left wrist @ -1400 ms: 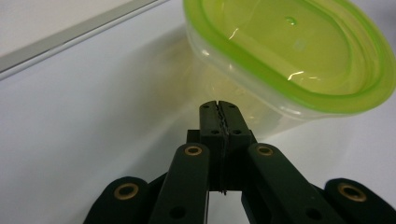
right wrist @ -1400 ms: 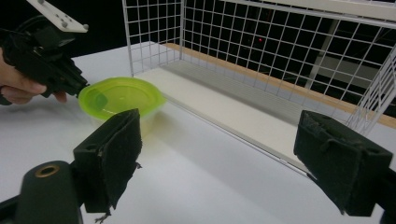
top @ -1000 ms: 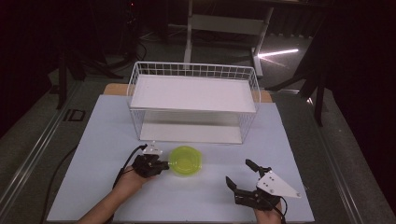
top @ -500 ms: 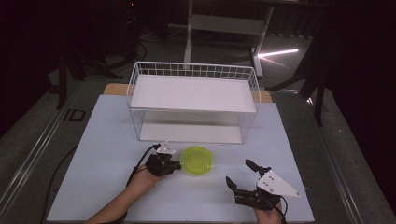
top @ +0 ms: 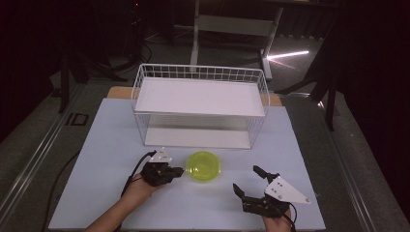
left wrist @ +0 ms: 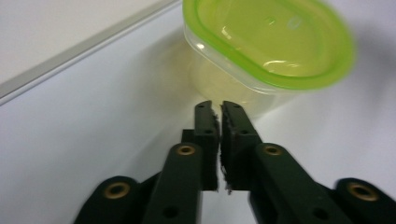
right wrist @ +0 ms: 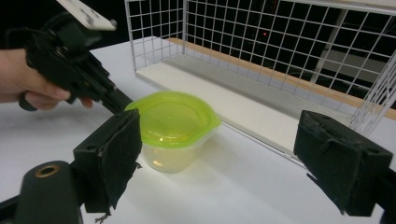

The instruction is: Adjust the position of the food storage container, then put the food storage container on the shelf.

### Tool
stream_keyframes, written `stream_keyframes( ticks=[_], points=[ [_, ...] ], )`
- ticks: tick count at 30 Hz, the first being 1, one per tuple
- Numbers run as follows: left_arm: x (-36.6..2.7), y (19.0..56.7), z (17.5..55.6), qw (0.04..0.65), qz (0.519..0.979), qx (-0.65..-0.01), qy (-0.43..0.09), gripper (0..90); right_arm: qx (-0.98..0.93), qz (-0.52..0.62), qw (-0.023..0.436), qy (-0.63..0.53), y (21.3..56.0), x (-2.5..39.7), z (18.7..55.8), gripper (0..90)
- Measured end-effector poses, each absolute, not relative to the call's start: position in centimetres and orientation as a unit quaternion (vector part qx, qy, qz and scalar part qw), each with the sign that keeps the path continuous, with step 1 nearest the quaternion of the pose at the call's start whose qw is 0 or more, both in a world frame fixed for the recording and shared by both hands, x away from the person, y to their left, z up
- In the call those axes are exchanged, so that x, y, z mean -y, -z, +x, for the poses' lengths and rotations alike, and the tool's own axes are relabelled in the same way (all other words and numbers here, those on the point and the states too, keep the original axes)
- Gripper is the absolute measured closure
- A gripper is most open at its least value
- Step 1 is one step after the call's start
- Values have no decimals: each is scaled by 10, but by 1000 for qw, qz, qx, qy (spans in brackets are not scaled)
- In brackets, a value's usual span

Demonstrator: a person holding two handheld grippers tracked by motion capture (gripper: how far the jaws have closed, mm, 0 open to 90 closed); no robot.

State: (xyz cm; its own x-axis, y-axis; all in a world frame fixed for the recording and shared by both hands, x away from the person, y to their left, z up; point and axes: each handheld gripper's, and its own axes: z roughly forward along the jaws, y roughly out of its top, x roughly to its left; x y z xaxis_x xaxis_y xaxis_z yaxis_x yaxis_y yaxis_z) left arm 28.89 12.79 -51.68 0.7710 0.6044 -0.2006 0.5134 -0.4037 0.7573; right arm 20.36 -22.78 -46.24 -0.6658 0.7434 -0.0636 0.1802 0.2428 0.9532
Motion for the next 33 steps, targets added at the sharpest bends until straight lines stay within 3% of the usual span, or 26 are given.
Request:
stream_keyframes(
  ticks=[7,17,24,32,33],
  points=[
    [-159,505,268,476,814,-328,-52,649,-743,315,256,-532,463,226,204,151],
    [-180,493,249,531,775,-339,-52,142,-750,317,245,-527,467,221,206,151],
    [-175,491,243,524,773,-354,-51,21,-754,322,235,-522,469,220,206,151],
    [-169,475,239,542,764,-346,-54,17,-760,309,228,-524,462,216,205,160],
    [-168,472,238,542,764,-346,-55,16,-759,307,231,-526,460,216,204,197]
  ],
)
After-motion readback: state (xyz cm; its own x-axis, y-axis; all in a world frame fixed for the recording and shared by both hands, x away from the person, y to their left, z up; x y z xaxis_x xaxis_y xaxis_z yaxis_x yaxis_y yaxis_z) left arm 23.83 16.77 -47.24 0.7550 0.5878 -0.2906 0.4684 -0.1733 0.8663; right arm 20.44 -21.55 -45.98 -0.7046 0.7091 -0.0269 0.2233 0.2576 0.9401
